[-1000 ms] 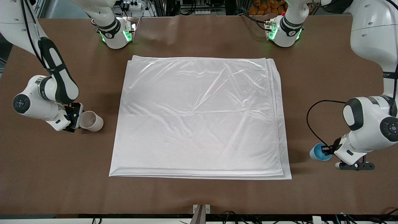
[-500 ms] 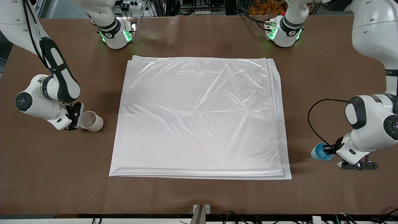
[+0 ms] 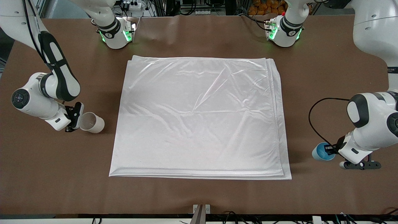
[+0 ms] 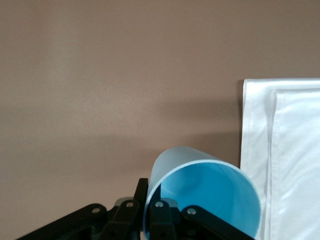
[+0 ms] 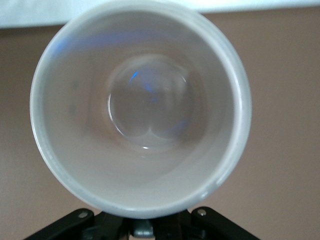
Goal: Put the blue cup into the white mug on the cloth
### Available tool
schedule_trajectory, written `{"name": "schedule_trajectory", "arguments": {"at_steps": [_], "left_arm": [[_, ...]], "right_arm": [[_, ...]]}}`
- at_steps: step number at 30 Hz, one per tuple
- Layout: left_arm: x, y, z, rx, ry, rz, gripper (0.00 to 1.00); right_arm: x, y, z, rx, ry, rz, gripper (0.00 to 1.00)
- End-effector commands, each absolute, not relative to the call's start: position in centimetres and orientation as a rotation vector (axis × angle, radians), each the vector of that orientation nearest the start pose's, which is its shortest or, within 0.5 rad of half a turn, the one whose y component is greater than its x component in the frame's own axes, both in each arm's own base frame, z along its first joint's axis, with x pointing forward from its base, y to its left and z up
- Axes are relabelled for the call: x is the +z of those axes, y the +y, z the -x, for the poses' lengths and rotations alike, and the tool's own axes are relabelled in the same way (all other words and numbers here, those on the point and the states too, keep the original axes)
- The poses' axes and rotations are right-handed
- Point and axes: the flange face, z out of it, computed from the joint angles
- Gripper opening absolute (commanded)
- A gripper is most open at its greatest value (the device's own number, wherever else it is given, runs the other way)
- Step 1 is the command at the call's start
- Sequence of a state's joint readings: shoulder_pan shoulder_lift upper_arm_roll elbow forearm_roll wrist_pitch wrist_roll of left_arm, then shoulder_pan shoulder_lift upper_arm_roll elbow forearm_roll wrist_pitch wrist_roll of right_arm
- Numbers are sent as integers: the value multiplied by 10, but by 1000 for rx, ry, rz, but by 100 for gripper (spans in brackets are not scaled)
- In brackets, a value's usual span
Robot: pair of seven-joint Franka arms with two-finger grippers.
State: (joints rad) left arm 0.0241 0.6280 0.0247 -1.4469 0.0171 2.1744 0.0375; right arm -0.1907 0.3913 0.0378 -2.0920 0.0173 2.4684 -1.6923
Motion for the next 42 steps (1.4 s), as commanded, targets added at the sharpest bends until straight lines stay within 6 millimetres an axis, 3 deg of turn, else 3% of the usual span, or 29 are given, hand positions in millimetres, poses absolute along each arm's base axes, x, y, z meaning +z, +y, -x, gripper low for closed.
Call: {"name": "schedule_trajectory", "arguments": {"at_steps": [1, 5, 11, 17, 20, 33, 38, 42], "left_arm": [[337, 22, -722, -143, -29, 3118, 0], [337, 18, -722, -144, -76, 3118, 0], [340, 2, -723, -152, -128, 3130, 0], [344, -20, -722, -159, -185, 3143, 0], [346, -31, -722, -163, -222, 3148, 0], [361, -83, -713, -122, -324, 3186, 0], [362, -102, -710, -115, -352, 3202, 0], [363, -114, -709, -109, -380, 3211, 0]], "right_arm": [[275, -34, -584, -127, -2234, 2194, 0], [292, 9, -591, -171, -2233, 2190, 0], [298, 60, -595, -191, -2232, 2171, 0], [315, 140, -595, -234, -2223, 2183, 0], [317, 169, -589, -233, -2226, 2181, 0], [305, 257, -580, -232, -2314, 2064, 0], [301, 281, -582, -166, -2350, 2068, 0], [297, 311, -570, -108, -2303, 2139, 0]]}}
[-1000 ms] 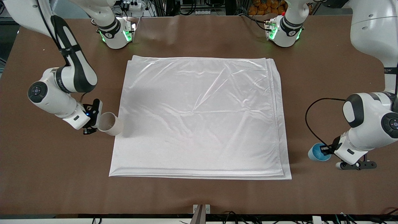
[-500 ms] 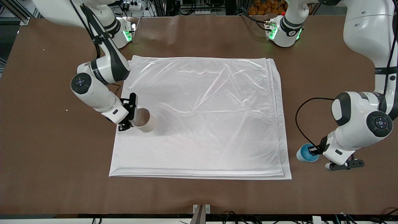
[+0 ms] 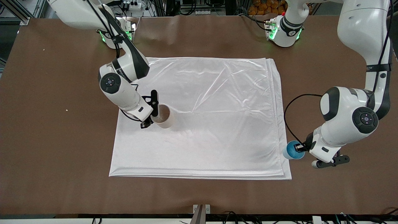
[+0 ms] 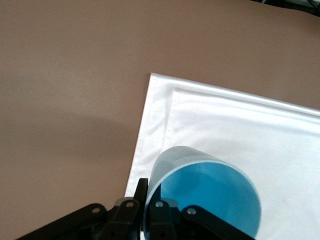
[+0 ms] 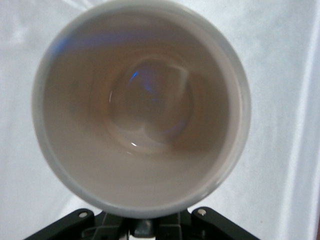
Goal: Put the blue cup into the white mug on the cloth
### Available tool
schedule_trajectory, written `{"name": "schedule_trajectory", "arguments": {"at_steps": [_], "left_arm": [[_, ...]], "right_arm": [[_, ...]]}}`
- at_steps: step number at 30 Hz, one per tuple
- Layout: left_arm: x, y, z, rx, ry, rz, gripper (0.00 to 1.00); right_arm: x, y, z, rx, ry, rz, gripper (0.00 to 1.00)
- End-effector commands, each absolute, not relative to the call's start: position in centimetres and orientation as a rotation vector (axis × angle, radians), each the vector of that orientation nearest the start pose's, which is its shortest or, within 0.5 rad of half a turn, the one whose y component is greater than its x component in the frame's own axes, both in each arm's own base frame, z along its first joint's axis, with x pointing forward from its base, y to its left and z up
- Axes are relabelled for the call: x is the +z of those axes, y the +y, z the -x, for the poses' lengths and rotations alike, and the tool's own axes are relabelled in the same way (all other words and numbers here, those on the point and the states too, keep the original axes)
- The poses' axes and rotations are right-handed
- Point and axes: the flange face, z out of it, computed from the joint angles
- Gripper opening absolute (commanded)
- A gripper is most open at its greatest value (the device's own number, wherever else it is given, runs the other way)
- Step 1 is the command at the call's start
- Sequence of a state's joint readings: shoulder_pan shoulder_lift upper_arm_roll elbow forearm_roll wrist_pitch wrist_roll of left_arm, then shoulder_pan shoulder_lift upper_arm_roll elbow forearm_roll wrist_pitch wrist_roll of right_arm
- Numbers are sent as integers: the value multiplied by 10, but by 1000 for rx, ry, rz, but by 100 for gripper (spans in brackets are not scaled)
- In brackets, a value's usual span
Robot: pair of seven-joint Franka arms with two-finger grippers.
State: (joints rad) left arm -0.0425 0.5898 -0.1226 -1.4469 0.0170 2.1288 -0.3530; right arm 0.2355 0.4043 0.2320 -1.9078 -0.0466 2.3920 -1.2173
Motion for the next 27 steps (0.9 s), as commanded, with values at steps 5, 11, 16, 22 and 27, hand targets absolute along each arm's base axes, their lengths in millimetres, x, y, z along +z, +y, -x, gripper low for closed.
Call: {"name": "schedule_trajectory", "arguments": {"at_steps": [5, 11, 16, 22, 27], "left_arm": [[360, -131, -704, -82, -369, 3221, 0], [355, -158, -697, -37, -386, 3213, 0], [356, -180, -691, -32, -424, 3211, 0], [357, -217, -679, -5, -477, 3200, 0], [357, -251, -666, 15, -520, 3189, 0]], "right_arm": [[286, 332, -561, 68, 2265, -2098, 0], [268, 361, -551, 53, 2286, -2082, 0], [256, 379, -546, 45, 2236, -2134, 0], [240, 391, -544, 41, 2271, -2061, 0], [234, 396, -541, 33, 2287, -2045, 1]]}}
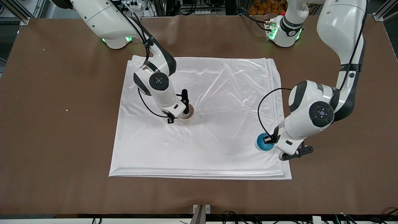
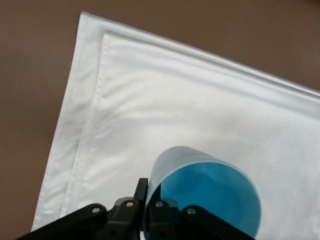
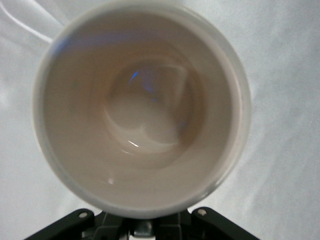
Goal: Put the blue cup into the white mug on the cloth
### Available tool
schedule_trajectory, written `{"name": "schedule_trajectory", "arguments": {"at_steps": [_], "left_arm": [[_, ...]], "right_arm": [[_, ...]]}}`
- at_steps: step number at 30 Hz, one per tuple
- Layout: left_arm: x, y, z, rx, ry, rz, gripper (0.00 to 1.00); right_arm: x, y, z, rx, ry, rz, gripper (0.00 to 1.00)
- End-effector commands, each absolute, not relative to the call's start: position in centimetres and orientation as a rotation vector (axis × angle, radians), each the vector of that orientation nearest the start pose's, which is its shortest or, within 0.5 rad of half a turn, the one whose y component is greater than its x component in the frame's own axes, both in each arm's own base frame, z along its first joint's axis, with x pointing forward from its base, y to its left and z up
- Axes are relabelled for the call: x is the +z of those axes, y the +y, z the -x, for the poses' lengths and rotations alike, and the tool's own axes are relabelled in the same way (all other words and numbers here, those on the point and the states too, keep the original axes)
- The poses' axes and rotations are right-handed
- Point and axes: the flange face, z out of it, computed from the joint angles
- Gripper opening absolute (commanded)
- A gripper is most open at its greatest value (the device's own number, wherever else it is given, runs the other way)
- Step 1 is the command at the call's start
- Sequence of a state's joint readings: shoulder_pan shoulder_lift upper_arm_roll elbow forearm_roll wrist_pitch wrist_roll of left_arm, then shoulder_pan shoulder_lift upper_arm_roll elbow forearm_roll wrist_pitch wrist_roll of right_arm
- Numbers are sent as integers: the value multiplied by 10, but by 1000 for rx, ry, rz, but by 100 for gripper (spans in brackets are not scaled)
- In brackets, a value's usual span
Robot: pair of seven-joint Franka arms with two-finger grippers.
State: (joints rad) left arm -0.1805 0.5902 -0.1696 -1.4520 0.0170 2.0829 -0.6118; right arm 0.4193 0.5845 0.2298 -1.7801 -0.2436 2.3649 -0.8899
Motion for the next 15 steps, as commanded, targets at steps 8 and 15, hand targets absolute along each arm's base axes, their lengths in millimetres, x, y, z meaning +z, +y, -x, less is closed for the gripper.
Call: {"name": "schedule_trajectory", "arguments": {"at_steps": [8, 15], "left_arm": [[356, -286, -652, 28, -549, 3185, 0], [357, -310, -641, 36, -570, 3182, 0]], "right_arm": [[216, 421, -522, 61, 2291, -2044, 12], [213, 422, -520, 52, 2286, -2034, 18]]}}
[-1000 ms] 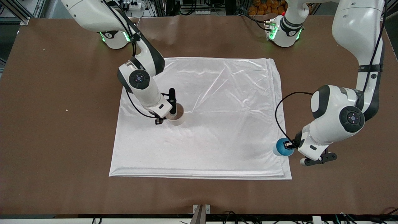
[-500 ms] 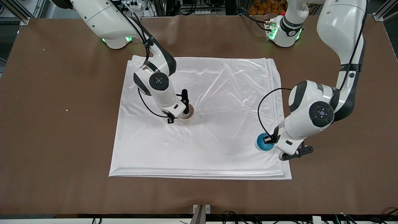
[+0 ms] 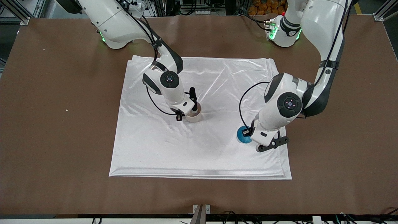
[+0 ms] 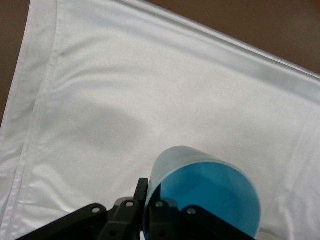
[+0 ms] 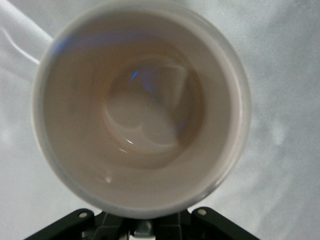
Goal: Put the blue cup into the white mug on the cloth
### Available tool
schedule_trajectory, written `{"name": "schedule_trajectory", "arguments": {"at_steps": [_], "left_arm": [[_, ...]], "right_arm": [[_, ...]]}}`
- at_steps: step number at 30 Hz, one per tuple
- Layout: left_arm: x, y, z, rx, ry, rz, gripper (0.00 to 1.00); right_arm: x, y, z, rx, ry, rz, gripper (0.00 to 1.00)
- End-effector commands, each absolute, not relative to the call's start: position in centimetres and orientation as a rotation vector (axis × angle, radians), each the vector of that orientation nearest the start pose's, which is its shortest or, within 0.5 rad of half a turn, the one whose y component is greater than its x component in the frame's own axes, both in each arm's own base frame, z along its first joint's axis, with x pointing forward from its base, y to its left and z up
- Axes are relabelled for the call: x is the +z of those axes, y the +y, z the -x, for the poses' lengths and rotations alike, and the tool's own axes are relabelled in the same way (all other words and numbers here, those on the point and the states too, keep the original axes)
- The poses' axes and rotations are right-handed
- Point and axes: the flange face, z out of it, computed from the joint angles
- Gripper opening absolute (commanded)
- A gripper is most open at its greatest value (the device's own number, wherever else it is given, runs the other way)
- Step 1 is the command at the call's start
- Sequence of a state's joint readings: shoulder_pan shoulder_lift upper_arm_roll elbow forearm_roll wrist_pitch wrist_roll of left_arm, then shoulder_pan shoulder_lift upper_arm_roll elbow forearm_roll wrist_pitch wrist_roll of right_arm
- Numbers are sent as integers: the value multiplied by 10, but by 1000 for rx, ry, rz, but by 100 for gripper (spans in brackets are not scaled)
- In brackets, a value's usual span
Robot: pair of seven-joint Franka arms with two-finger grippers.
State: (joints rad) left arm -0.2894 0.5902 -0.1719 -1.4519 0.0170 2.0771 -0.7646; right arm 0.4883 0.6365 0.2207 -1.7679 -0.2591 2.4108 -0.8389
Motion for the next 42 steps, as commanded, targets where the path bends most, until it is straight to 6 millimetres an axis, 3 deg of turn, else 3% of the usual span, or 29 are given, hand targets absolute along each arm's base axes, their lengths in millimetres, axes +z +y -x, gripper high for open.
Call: {"name": "schedule_trajectory", "arguments": {"at_steps": [1, 8, 9, 12, 13, 15, 19, 23, 27, 34, 36, 42], "left_arm": [[358, -316, -638, 38, -573, 3182, 0], [359, -339, -626, 56, -605, 3187, 0], [360, -341, -625, 59, -604, 3189, 0], [360, -348, -621, 67, -612, 3190, 0], [360, -351, -620, 67, -612, 3192, 0], [360, -354, -617, 70, -615, 3190, 0], [360, -367, -610, 72, -612, 3191, 0], [359, -390, -596, 77, -582, 3190, 0], [356, -409, -583, 79, -564, 3187, 0], [353, -428, -570, 81, -559, 3179, 0], [354, -434, -565, 78, -546, 3181, 0], [353, -456, -548, 70, -532, 3173, 0]], "right_arm": [[213, 422, -520, 52, 2286, -2032, 20], [214, 421, -522, 53, 2275, -2039, 32], [215, 419, -525, 58, 2262, -2052, 37], [221, 415, -530, 67, 2238, -2075, 56], [223, 416, -531, 72, 2236, -2075, 67], [228, 415, -535, 82, 2235, -2072, 100], [249, 409, -540, 93, 2202, -2094, 100], [287, 402, -543, 80, 2169, -2100, 100], [324, 376, -556, 89, 2107, -2136, 100], [399, 348, -561, 147, 2028, -2147, 100], [417, 330, -568, 171, 1993, -2166, 100], [464, 305, -561, 145, 1933, -2251, 100]]}}
